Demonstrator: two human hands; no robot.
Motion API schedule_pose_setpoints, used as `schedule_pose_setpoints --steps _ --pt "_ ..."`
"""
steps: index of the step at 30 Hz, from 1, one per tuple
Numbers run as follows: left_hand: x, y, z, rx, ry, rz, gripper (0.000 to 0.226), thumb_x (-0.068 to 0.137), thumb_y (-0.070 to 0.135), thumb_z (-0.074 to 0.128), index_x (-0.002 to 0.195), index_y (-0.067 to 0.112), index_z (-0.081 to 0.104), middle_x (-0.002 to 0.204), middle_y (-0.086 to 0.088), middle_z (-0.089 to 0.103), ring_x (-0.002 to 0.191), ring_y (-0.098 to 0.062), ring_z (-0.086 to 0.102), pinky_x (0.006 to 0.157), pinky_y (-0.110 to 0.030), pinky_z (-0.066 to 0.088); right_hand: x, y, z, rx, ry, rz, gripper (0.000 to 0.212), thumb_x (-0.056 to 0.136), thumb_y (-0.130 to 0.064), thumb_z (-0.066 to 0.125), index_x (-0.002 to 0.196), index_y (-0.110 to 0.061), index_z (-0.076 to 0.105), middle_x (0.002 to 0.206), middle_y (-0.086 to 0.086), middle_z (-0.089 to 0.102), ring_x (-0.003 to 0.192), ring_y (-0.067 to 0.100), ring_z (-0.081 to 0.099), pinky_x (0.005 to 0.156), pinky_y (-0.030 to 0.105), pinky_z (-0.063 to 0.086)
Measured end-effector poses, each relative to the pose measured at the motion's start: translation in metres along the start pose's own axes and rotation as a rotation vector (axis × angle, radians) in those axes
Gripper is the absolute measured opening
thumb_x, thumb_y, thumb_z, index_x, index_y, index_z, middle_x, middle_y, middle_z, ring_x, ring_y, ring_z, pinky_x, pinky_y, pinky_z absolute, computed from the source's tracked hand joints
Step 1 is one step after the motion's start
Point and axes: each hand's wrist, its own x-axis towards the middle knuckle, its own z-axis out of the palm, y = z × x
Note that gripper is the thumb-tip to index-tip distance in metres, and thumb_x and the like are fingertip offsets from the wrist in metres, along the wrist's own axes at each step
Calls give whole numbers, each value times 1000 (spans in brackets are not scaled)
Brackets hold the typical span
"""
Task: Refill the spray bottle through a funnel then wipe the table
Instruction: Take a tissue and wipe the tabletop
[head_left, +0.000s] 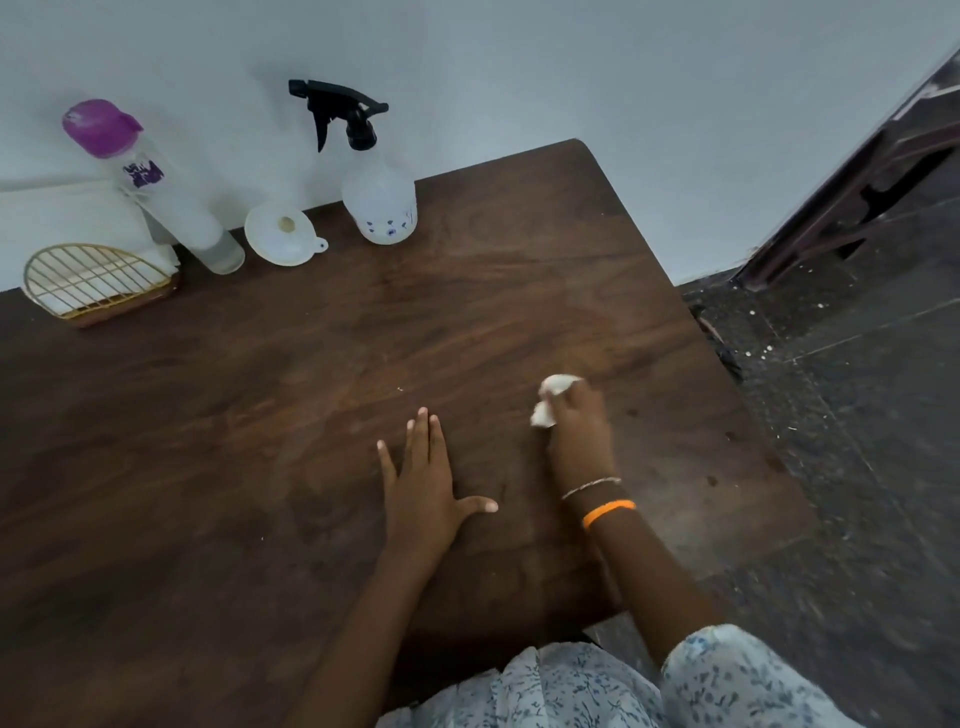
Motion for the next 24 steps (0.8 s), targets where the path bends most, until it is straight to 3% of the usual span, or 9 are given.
schedule_pose_setpoints --steps 5,9,12,13,16,21,24 --pt "-10 -3 2 -170 32 39 109 76 57 61 148 7 -3 158 -5 -10 145 -19 -12 112 -45 -15 -50 -50 31 2 -275 -221 31 88 -10 55 119 -7 60 120 13 55 110 30 48 87 38 45" --pt "-31 3 1 -375 46 22 108 74 42 73 149 9 2 159 -2 -1 145 -16 -9 114 -40 -10 -46 -53 3 561 -419 31 26 85 2 59 110 0 67 108 18 67 95 19 63 86 31 50" --pt "-47 11 -1 -557 81 35 100 75 26 76 149 9 11 158 -2 8 146 -17 -3 115 -38 -1 -52 -46 -18 1228 -485 411 27 90 5 52 116 9 58 108 15 64 81 5 66 76 18 54" --pt "-52 15 -3 -600 92 42 96 76 22 75 148 9 13 158 -2 11 146 -17 -1 117 -38 2 -55 -43 -23 1401 -477 520 25 91 6 48 114 9 57 103 13 66 80 6 67 76 18 55" --pt "-58 32 -8 -696 106 68 87 76 13 75 146 6 23 155 -6 21 145 -20 7 117 -42 11 -63 -30 -43 1621 -391 652 16 93 5 43 95 2 59 81 6 73 75 11 70 73 21 58" --pt "-60 70 -17 -732 75 154 80 78 7 72 145 7 27 153 -5 26 145 -20 11 116 -40 13 -65 -11 -73 1657 -290 675 15 94 5 42 91 4 56 78 10 71 71 14 70 70 22 58" --pt "-52 95 -24 -731 98 227 72 79 -2 65 143 7 32 150 -7 33 141 -19 24 114 -25 17 -57 4 -93 1638 -225 647 16 93 6 42 85 1 55 73 10 72 67 13 70 66 21 58"
